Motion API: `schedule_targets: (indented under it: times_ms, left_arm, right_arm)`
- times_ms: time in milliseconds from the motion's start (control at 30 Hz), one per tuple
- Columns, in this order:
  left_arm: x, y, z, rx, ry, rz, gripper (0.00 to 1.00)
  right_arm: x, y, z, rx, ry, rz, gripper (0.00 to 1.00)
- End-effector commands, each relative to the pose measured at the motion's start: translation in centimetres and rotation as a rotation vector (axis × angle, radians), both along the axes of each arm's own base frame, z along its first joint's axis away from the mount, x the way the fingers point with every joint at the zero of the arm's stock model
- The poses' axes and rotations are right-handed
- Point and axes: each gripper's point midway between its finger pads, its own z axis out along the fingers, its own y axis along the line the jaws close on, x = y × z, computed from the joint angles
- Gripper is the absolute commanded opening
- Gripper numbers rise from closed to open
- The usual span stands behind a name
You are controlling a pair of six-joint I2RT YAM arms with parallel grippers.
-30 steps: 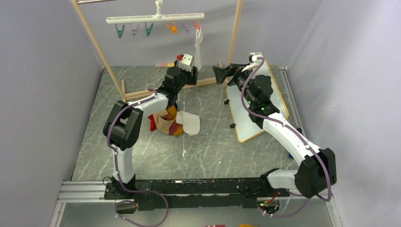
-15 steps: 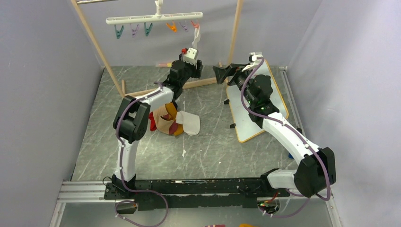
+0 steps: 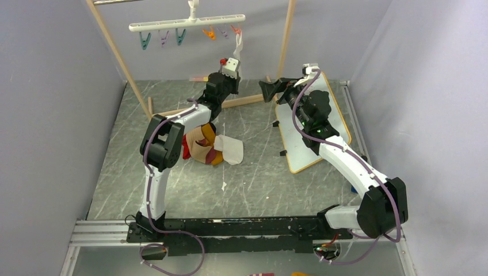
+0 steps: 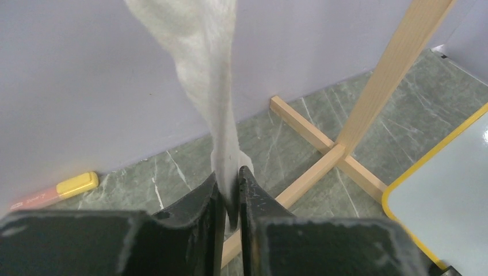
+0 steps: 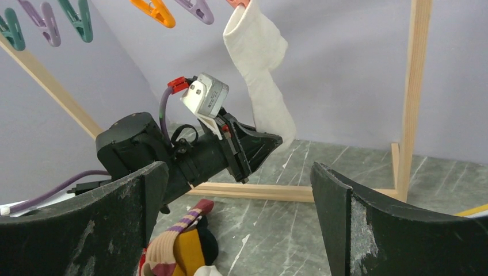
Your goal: Remove the socks clipped to the hanger
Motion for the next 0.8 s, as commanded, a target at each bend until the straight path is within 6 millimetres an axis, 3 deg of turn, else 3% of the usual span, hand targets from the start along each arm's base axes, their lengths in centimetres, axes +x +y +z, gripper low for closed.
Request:
schedule_targets:
  times_ms: [0, 133, 333, 500, 767]
  left_arm:
    - [0.1, -0.6, 2.6, -0.029, -0.067, -0.025, 0.17]
    - [-0.1, -0.8, 2.9, -0.035, -0.073, -0.043, 0.05]
    - [-1.6, -1.2, 2.4, -0.062, -0.062, -0.083, 0.05]
    - [-3.2, -1.5, 1.7, -0.055, -0.053, -0.096, 0.05]
    - [-4.5, -2.0, 1.3, -0.055, -0.051, -0.105, 0.05]
  right_arm:
    - [0.0, 0.0, 1.3, 0.023, -0.040, 0.009, 1.00]
    - [0.0, 0.0, 1.4, 0.024, -0.041, 0.009, 1.00]
    - [0.1, 0.4, 1.6, 0.037, -0.047, 0.029, 1.00]
    - [1.4, 1.0, 1.4, 0.025, -0.031, 0.030, 1.00]
    - [3.6, 1.4, 4.2, -0.006, -0.074, -0.002, 1.00]
